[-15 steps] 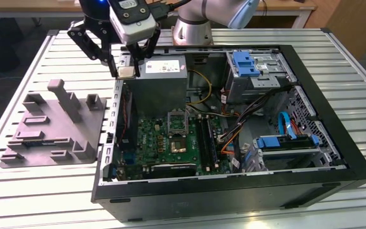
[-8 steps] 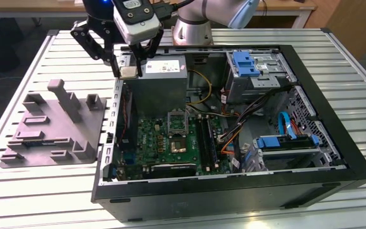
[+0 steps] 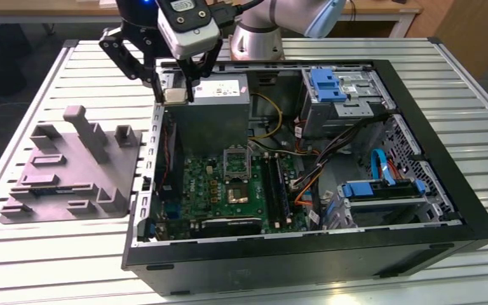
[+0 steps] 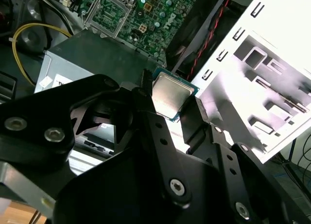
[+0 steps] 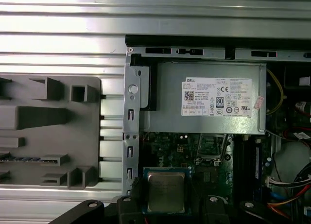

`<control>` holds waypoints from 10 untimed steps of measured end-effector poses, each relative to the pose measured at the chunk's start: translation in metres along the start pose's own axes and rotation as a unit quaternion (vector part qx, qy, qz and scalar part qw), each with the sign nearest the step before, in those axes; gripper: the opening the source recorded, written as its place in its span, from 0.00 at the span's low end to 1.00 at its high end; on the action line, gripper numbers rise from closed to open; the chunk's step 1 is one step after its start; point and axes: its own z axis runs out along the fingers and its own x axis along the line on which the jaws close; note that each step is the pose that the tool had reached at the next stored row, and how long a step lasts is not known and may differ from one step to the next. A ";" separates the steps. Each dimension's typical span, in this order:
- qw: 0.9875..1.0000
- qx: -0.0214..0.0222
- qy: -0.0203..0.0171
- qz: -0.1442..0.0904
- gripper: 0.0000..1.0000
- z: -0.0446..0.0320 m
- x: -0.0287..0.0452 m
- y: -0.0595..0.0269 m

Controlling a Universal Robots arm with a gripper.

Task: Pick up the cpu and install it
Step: 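Pick up the cpu and move it towards the insertion slot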

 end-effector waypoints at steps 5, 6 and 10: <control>1.000 0.000 0.000 0.000 0.47 0.0000 -0.0033 -0.0001; 1.000 0.000 0.000 0.000 0.47 0.0000 -0.0040 0.0000; 1.000 0.000 0.000 0.000 0.47 0.0000 -0.0065 0.0000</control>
